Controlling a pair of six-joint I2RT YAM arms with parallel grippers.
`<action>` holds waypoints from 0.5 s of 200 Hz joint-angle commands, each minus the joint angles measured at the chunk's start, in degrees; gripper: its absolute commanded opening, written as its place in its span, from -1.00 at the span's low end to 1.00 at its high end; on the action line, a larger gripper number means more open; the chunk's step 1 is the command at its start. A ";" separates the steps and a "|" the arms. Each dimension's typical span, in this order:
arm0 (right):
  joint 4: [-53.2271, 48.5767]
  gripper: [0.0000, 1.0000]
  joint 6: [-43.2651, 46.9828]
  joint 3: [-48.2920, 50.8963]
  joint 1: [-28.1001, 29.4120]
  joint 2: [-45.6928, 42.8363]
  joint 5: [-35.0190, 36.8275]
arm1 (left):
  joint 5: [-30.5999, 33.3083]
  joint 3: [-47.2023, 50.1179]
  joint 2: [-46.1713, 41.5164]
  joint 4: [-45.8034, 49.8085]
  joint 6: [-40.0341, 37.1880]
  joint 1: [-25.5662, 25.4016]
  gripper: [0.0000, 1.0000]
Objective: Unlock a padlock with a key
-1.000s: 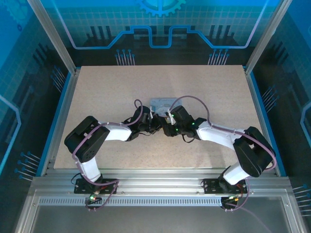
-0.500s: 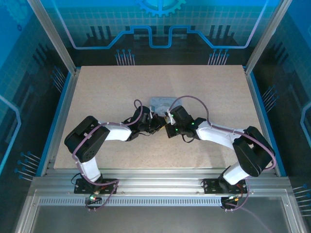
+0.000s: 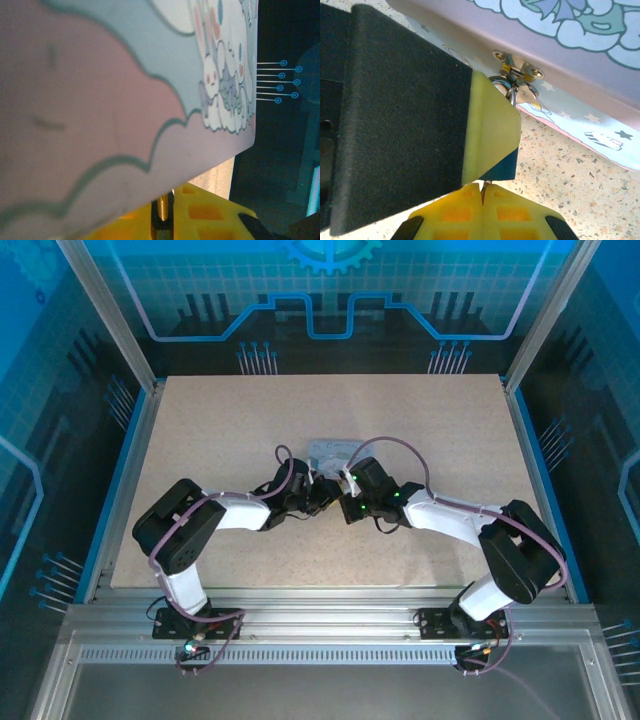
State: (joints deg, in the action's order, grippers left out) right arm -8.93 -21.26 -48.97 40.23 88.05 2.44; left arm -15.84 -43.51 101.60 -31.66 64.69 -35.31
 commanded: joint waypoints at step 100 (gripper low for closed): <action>1.47 -1.00 9.52 0.64 -1.29 2.29 -4.13 | 2.02 7.46 -7.66 -4.17 0.42 1.53 -0.11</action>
State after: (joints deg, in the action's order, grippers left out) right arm -7.68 -15.31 -47.94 39.53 89.17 0.30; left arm -15.20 -38.44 96.38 -34.04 65.01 -34.68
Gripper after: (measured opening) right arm 0.058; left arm 0.441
